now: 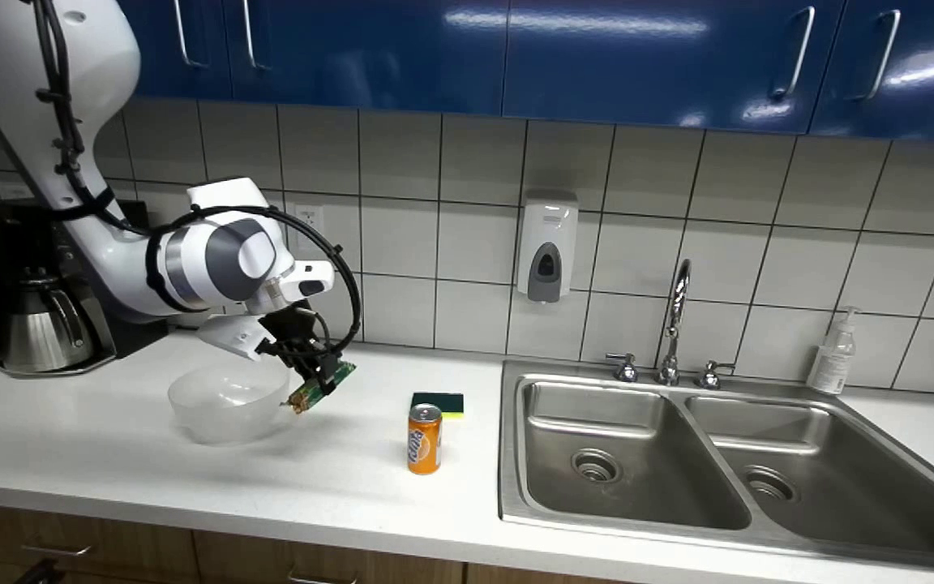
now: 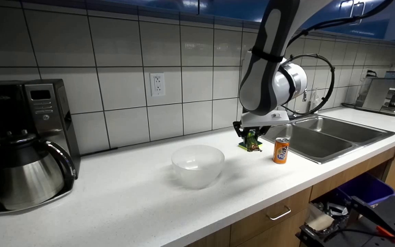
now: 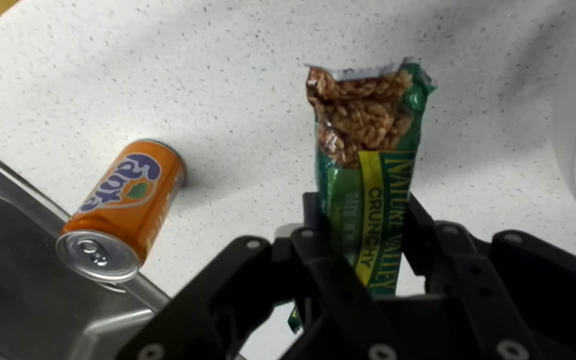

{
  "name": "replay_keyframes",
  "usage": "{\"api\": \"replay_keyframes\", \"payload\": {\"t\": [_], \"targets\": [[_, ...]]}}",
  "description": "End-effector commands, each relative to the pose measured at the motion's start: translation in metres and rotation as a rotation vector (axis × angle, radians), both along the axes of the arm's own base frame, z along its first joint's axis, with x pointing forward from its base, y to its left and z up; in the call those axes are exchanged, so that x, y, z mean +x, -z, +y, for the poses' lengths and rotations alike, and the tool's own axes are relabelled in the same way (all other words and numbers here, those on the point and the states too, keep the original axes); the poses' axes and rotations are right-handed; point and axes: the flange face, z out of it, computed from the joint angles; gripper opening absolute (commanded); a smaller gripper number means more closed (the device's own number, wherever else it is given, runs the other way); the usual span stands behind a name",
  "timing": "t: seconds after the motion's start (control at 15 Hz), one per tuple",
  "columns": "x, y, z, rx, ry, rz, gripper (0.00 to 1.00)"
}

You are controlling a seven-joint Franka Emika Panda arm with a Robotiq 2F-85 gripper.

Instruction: Put the green packet in the bowl.

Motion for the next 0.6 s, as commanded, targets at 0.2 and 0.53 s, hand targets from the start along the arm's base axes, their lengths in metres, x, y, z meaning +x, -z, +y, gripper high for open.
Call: {"api": "replay_keyframes", "payload": {"t": [0.2,0.53], "targets": [[-0.001,-0.032,0.036,-0.029,-0.110,-0.043,0.15],[0.001,-0.049,0.073,-0.020,-0.217,-0.061,0.15]]}}
